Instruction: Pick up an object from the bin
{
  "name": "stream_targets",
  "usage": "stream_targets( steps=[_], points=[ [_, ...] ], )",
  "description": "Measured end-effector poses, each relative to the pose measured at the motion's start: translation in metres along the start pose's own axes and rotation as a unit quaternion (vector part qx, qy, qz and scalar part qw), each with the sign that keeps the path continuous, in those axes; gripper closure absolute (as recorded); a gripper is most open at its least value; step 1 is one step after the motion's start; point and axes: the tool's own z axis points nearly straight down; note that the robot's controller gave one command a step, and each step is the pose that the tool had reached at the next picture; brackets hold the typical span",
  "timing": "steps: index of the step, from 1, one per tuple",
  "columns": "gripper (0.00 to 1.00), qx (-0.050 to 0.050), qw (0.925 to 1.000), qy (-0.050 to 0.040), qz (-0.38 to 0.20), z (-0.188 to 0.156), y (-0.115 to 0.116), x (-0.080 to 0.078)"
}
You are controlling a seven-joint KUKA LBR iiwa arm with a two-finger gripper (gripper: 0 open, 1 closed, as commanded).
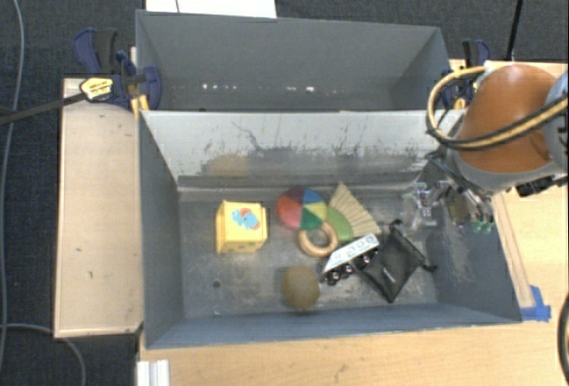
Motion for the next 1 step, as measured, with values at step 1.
stream_targets(
  steps=[1],
  points=[
    [0.00,0.000,1.0000,0.0000,-0.001,0.0000,0.0000,0.0000]
  ],
)
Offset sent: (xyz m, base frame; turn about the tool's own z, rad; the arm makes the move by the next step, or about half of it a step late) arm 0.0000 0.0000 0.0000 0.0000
